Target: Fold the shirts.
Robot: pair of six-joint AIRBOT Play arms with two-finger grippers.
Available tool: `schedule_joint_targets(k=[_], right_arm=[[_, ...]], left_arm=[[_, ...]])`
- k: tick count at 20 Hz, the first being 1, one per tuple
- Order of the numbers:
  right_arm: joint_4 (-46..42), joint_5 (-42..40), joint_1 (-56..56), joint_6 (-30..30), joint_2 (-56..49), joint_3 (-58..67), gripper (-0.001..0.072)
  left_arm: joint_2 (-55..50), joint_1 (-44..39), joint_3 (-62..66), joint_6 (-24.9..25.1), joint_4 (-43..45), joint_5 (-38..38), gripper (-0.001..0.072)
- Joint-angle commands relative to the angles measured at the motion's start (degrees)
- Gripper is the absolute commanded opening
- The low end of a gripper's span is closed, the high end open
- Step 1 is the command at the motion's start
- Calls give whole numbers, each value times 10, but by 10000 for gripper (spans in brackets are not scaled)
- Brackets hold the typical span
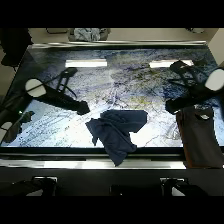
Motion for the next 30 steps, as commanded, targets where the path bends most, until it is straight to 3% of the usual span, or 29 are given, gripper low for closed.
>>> schedule_joint_targets(k=[1, 4, 8, 11, 15, 17, 19, 21, 22, 30], right_arm=[[70, -17, -1, -21, -106, -1, 710], [135, 34, 0, -47, -186, -1, 710], [148, 70, 0, -67, -228, -1, 709], [144, 66, 0, -66, -228, -1, 709], [145, 60, 0, -55, -228, -1, 709], [145, 53, 0, -49, -228, -1, 709], [145, 47, 0, -46, -228, -1, 709], [145, 31, 0, -34, -228, -2, 709], [145, 20, 0, -23, -231, -2, 710], [214, -21, 0, 42, -316, -10, 716]], left_arm=[[21, 68, -49, 9, 14, -75, 671], [34, 56, -180, 38, -35, -43, 671], [33, 18, -308, 52, -113, 87, 670], [27, -21, -339, 52, -136, 156, 669], [-9, -62, -341, 52, -143, 187, 654], [-24, -66, -341, 48, -144, 210, 502], [-31, -65, -341, 25, -147, 239, 409], [-31, -65, -339, 13, -148, 257, 81], [-31, -65, -337, 18, -148, 259, 31], [-29, -55, -336, 21, -147, 256, 30]])
